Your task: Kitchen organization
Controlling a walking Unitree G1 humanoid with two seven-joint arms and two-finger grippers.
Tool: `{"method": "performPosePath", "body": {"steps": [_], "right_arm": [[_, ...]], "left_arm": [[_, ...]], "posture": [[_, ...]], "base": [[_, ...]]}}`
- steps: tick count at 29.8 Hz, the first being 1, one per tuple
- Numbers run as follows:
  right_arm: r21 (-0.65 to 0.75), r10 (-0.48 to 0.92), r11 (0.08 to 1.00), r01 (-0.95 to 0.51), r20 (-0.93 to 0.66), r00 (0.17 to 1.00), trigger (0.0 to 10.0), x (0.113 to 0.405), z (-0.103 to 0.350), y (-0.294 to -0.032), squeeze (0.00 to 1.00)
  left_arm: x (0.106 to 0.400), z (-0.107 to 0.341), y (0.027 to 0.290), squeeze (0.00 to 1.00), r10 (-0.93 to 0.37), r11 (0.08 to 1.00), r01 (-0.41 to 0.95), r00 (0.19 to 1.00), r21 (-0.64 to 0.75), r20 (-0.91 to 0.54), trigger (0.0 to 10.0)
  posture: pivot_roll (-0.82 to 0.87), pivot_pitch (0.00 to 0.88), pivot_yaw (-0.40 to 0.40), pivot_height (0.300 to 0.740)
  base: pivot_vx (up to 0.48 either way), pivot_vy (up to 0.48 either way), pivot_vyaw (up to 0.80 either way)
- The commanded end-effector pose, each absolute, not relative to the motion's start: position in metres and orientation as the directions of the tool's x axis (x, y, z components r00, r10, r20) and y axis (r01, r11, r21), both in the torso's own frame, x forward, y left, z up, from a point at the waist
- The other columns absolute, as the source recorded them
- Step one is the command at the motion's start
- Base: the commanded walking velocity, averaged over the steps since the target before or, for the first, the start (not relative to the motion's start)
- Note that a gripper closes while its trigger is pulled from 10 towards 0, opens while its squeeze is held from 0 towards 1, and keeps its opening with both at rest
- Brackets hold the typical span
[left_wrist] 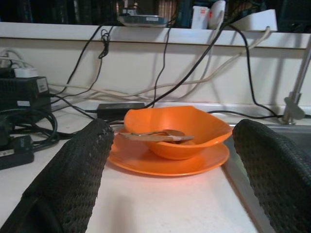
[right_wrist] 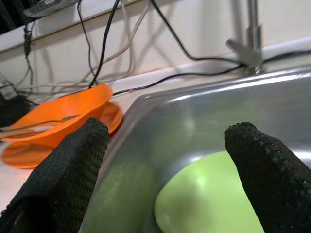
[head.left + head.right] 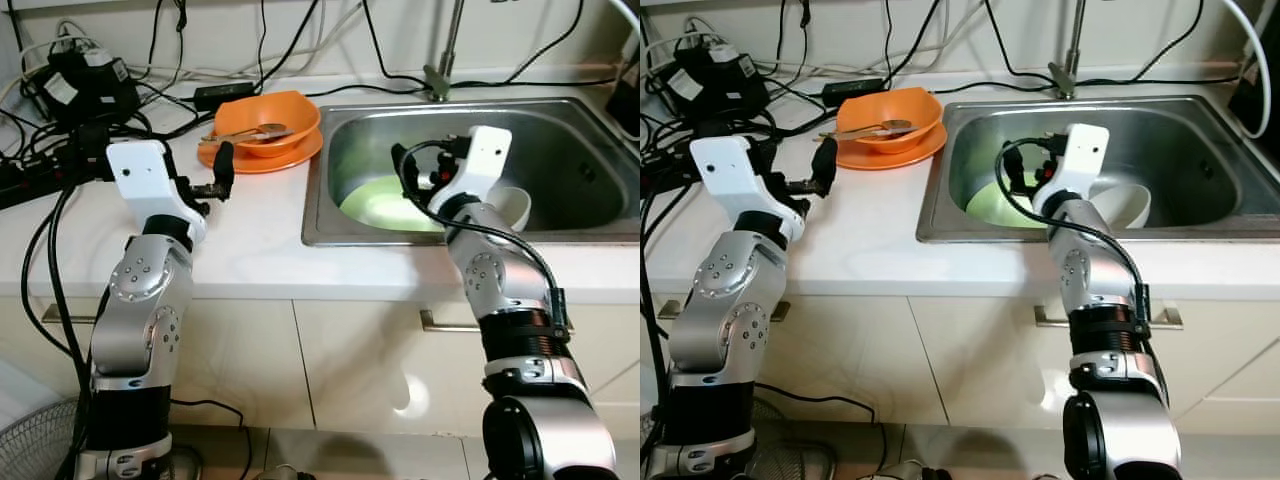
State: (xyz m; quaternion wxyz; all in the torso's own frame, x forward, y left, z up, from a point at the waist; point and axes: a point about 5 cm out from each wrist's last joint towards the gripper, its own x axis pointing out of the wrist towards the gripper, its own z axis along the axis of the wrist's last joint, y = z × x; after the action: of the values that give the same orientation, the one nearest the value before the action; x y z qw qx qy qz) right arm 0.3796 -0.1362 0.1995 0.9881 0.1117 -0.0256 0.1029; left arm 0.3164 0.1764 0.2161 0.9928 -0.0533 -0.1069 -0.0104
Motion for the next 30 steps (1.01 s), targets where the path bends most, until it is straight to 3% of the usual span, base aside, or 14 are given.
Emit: {"method": "performPosePath", "body": {"steps": [1, 6, 14, 28, 30], "right_arm": [[0.19, 0.238, 0.947, -0.258, 0.124, 0.963, 10.0, 0.377, 0.211, -0.13, 0.0], [0.284, 0.27, 0.912, -0.297, 0.131, 0.954, 10.0, 0.374, 0.206, -0.129, 0.0], [0.201, 0.228, 0.946, -0.254, 0.144, 0.963, 10.0, 0.374, 0.206, -0.132, 0.0], [0.246, 0.196, 0.943, -0.226, 0.141, 0.97, 10.0, 0.373, 0.206, -0.135, 0.0], [0.212, 0.173, 0.952, -0.22, 0.221, 0.96, 10.0, 0.371, 0.22, -0.137, 0.0]], "left_arm": [[0.319, 0.219, 0.179, 0.0, -0.009, 0.995, 0.029, 0.977, -0.091, 0.212, 10.0], [0.319, 0.221, 0.174, 0.0, -0.029, 0.995, 0.05, 0.976, -0.089, 0.218, 10.0], [0.321, 0.219, 0.174, 0.0, -0.02, 0.994, 0.04, 0.981, -0.099, 0.192, 10.0], [0.321, 0.219, 0.169, 0.0, -0.045, 0.994, 0.063, 0.978, -0.084, 0.203, 10.0], [0.319, 0.223, 0.165, 0.0, -0.075, 0.992, 0.095, 0.973, -0.083, 0.218, 10.0]], "posture": [[0.02, 0.05, 0.123, 0.74], [0.03, 0.053, 0.125, 0.74], [0.02, 0.057, 0.128, 0.74], [0.02, 0.054, 0.13, 0.74], [0.02, 0.054, 0.128, 0.74]], "base": [[0.0, 0.0, 0.0], [0.0, 0.0, 0.0], [0.0, 0.322, 0.0], [0.0, 0.0, 0.0], [0.0, 0.0, 0.0]]}}
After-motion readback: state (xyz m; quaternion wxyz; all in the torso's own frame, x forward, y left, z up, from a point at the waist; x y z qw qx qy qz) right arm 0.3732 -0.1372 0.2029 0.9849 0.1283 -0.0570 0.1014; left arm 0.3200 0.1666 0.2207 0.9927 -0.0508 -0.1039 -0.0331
